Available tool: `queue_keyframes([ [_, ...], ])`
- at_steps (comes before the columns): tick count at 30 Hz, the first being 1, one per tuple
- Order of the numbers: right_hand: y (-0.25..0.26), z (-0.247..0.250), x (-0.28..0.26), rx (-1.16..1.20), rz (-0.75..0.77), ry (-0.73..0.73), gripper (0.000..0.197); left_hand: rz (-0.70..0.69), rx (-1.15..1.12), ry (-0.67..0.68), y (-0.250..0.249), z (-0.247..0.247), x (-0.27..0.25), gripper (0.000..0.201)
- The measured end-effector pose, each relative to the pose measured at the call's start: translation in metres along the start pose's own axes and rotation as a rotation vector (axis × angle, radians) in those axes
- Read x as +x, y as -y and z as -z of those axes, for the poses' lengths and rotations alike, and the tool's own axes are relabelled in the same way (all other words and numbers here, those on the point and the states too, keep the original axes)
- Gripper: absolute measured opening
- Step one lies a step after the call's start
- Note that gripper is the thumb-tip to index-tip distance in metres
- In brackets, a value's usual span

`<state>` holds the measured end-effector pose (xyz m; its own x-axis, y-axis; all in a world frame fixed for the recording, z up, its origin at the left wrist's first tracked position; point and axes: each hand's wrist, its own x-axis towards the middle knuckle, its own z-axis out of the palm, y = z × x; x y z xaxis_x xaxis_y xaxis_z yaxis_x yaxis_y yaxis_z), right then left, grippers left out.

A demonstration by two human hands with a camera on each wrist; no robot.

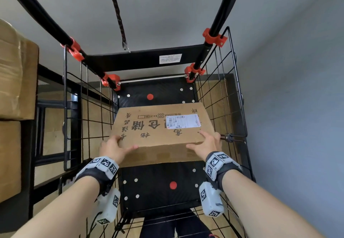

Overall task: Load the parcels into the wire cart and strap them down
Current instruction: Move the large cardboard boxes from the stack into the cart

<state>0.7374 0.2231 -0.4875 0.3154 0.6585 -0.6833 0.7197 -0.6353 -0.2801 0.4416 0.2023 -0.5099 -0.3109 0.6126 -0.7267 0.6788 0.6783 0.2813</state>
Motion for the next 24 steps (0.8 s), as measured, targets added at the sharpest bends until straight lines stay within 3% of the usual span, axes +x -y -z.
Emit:
queue_keyframes([
  [3,0.0,-0.014,0.014,0.022,-0.011,0.03,0.079,0.02,-0.047,-0.013,0.012,-0.008,0.025,0.099],
  [10,0.009,-0.036,0.058,0.124,0.065,-0.023,0.072,0.008,-0.156,-0.097,0.011,-0.027,0.06,0.078],
  [17,0.018,-0.062,0.105,0.164,0.123,-0.08,0.078,-0.017,-0.162,-0.246,0.012,-0.054,0.087,0.06],
  [24,0.013,-0.083,0.137,0.093,0.136,-0.096,0.079,-0.086,-0.145,-0.264,0.009,-0.07,0.115,0.071],
])
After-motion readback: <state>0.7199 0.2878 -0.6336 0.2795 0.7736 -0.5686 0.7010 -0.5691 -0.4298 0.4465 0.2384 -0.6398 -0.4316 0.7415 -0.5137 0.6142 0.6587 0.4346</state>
